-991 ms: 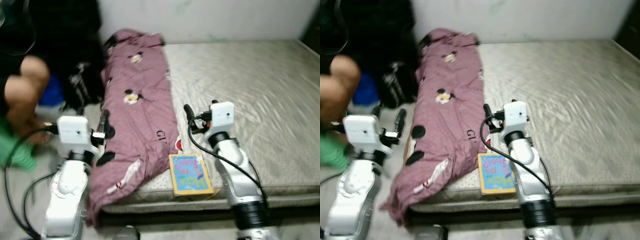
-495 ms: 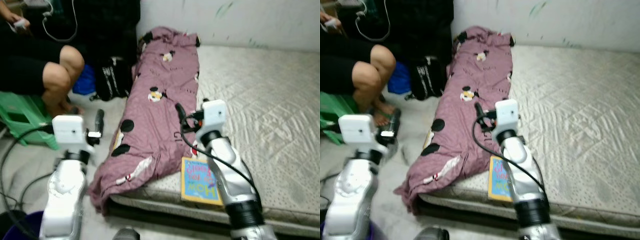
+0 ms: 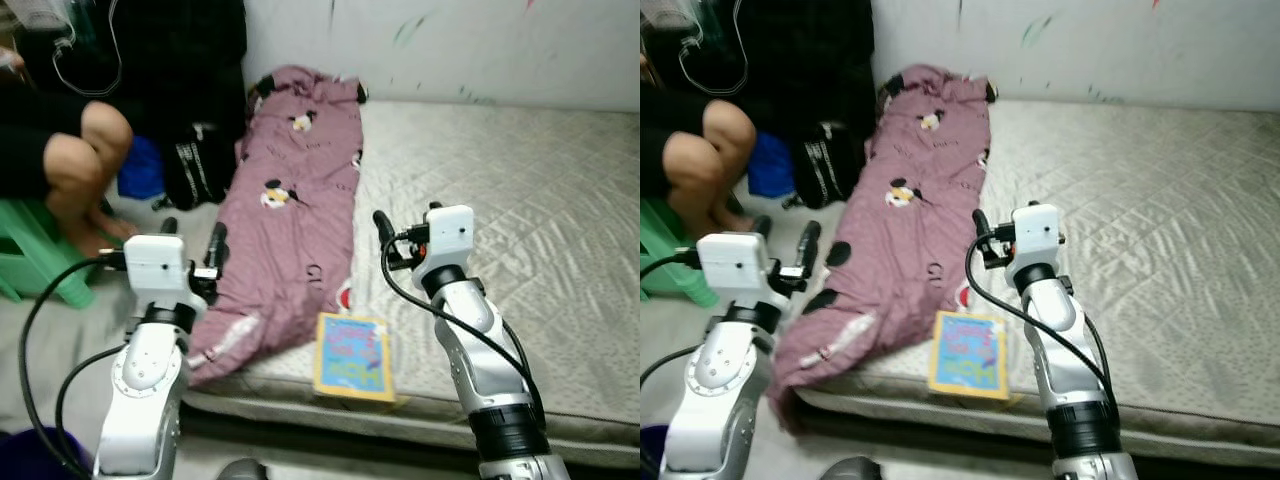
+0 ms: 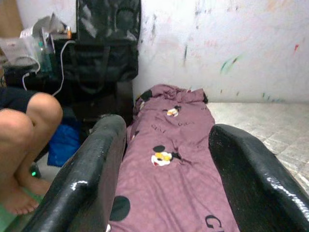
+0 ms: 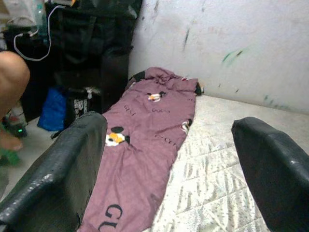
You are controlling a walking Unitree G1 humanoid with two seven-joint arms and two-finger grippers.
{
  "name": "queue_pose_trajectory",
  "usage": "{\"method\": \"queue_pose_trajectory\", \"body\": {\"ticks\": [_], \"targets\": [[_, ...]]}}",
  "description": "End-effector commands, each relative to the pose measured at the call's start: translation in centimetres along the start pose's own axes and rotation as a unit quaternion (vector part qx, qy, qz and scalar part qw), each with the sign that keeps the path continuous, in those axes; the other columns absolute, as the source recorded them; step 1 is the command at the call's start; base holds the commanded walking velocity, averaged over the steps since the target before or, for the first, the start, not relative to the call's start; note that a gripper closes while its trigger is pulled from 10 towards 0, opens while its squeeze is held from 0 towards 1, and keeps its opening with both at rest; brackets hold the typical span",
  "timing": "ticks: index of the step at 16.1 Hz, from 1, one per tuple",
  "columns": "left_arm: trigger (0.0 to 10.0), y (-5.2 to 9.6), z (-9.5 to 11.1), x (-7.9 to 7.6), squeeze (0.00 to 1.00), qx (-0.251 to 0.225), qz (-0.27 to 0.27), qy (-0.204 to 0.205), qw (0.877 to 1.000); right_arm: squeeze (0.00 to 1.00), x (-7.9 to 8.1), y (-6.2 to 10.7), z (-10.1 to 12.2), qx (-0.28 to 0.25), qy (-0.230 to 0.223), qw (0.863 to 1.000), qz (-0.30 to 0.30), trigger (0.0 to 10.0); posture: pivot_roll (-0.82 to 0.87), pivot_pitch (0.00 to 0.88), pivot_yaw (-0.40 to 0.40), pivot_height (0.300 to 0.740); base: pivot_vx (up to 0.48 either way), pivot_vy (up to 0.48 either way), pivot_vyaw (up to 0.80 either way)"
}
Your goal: Clean up the room
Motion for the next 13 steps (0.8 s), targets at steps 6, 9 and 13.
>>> {"method": "queue_pose_trajectory", "body": {"ticks": [6,9,13], "targets": [[10.0,-0.03,0.29,0.44,0.0,-0.005,0.006,-0.009,1.0,0.0,0.78,-0.3,0.35,-0.006,-0.002,1.0,0.015,10.0,0.07,0.0,-0.002,0.74,0.0,-0.277,0.0],[10.0,-0.07,0.36,0.43,0.0,-0.009,0.007,-0.005,1.0,0.0,0.77,-0.33,0.34,-0.005,-0.002,1.0,0.016,10.0,0.07,0.0,-0.002,0.74,0.0,0.0,0.0],[10.0,-0.04,0.37,0.45,0.0,-0.009,0.008,-0.006,1.0,0.0,0.74,-0.32,0.31,-0.005,-0.002,1.0,0.015,10.0,0.07,0.0,-0.002,0.74,0.0,0.0,0.0]]}}
Point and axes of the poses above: a point about 5 cm out from each wrist's last joint towards the gripper, its own y axis pointing back from the gripper into the wrist, its own z axis along the axis of the wrist's last joint, x = y × z, the point moved 4 cm from there along -y, pointing out of the wrist towards the gripper, and after that the axes turned 11 degrees about y, right-handed, at the moved point
